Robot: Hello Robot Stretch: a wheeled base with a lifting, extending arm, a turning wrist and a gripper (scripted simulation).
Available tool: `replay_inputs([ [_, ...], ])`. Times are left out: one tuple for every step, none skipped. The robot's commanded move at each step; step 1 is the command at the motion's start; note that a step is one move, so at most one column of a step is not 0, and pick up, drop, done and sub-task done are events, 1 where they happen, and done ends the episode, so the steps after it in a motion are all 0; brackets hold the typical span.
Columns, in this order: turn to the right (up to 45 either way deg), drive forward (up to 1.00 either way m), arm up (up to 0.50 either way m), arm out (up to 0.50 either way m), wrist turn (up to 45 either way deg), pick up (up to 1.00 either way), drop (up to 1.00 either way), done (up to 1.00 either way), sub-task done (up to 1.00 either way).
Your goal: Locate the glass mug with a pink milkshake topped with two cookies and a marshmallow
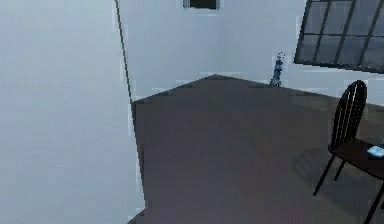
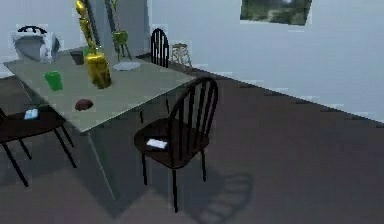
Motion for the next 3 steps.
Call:
replay_inputs([
  [6.0,0.00,0.00,0.00,0.0,0.00,0.00,0.00,0.00],
  [0.0,1.00,0.00,0.00,0.0,0.00,0.00,0.00,0.00],
  [6.0,0.00,0.00,0.00,0.0,0.00,0.00,0.00,0.00],
])
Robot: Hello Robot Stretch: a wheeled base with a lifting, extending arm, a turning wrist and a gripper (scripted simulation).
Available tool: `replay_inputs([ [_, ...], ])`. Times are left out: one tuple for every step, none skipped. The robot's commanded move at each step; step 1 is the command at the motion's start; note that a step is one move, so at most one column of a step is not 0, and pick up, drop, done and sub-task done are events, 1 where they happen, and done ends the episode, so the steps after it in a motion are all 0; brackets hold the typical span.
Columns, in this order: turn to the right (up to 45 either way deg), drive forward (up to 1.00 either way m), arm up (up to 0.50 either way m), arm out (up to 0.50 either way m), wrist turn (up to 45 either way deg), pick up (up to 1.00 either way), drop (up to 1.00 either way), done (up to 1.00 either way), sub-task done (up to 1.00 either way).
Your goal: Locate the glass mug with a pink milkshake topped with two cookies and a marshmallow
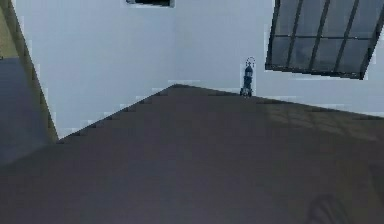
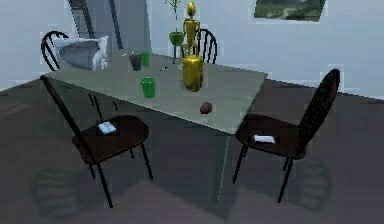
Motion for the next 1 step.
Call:
replay_inputs([
  [0.0,0.40,0.00,0.00,0.0,0.00,0.00,0.00,0.00],
])
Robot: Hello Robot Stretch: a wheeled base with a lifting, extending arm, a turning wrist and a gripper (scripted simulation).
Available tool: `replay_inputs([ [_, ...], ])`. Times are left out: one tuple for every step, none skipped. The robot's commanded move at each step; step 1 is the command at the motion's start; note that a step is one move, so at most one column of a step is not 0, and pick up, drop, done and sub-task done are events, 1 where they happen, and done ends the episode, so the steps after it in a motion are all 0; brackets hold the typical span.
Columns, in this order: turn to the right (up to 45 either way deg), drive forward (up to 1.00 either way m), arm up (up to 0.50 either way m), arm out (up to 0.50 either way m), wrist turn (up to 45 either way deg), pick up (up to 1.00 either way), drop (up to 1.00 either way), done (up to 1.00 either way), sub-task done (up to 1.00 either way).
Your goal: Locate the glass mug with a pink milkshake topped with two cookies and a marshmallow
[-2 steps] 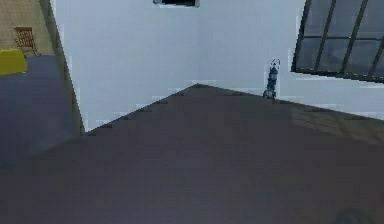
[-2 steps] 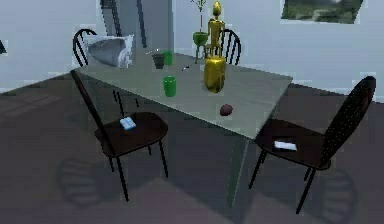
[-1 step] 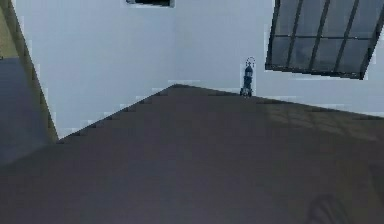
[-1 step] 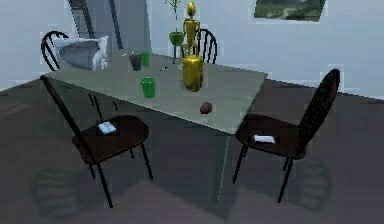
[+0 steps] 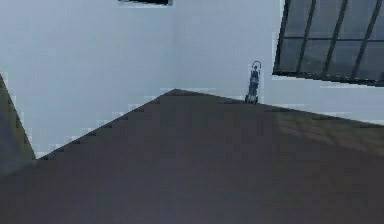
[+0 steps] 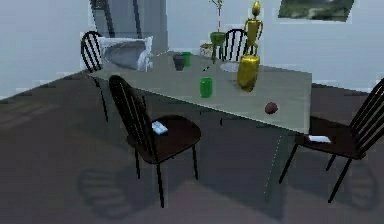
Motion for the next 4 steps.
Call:
replay_inputs([
  [-45.0,0.00,0.00,0.00,0.0,0.00,0.00,0.00,0.00],
  [-9.0,0.00,0.00,0.00,0.0,0.00,0.00,0.00,0.00],
  [0.0,1.00,0.00,0.00,0.0,0.00,0.00,0.00,0.00],
  [0.0,1.00,0.00,0.00,0.0,0.00,0.00,0.00,0.00],
])
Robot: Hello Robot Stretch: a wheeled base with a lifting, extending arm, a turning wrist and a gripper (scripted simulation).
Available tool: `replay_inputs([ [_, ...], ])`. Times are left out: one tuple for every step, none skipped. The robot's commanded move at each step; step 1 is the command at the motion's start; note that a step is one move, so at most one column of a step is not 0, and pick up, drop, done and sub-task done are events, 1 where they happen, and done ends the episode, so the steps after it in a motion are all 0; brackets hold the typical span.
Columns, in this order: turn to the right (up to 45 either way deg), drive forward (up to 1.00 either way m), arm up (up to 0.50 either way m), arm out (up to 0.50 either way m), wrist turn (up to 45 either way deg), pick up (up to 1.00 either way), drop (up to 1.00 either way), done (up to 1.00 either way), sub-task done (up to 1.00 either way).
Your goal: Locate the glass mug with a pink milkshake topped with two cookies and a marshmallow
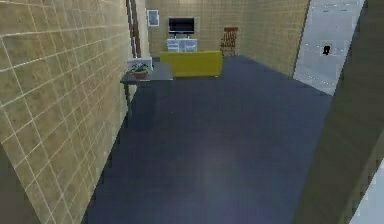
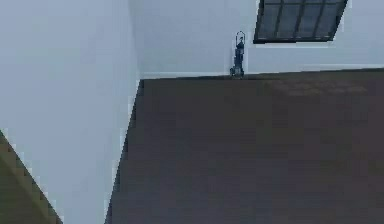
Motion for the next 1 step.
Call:
replay_inputs([
  [0.0,1.00,0.00,0.00,0.0,0.00,0.00,0.00,0.00],
])
